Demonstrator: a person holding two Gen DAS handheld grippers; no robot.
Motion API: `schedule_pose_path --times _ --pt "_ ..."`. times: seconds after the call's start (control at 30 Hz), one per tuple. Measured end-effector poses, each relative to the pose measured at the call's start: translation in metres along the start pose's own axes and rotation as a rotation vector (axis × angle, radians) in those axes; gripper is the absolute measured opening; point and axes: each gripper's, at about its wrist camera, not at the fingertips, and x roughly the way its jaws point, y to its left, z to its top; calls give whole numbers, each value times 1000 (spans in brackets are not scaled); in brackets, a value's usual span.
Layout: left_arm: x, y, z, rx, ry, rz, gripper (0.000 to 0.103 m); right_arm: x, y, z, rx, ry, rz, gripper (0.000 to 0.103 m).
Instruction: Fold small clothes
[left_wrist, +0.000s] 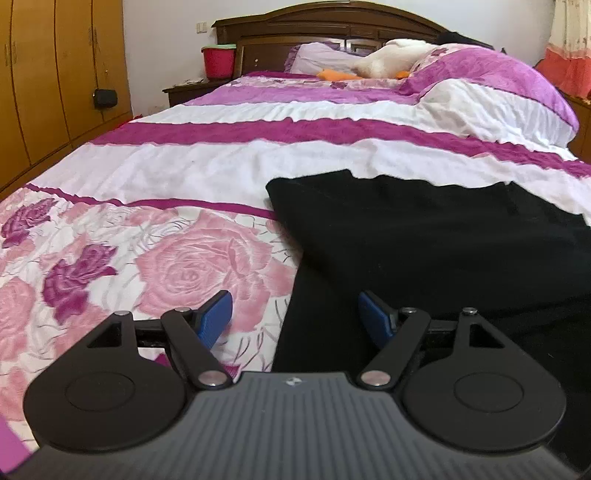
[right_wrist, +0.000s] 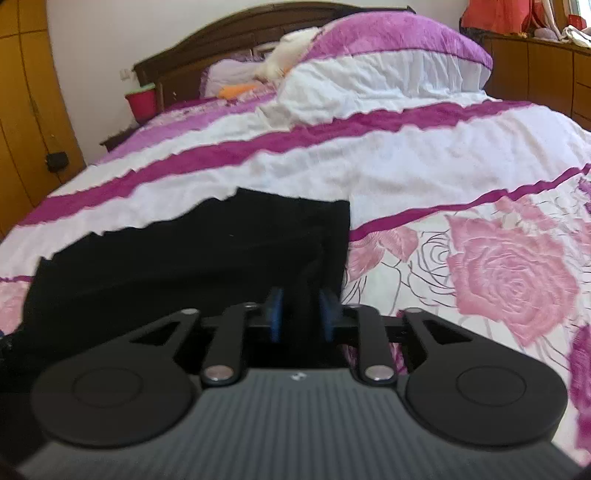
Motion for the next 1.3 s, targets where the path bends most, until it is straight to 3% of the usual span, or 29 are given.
schedule_pose_path --times 0.6,1.0,1.3 --pt "-128 14 -52 35 31 -61 80 -127 10 -60 28 87 142 32" --pt "-176 29 -112 10 77 -84 80 -172 9 -110 36 113 85 32" --pt "-175 19 -146 9 134 -121 80 -174 10 -142 31 181 49 32"
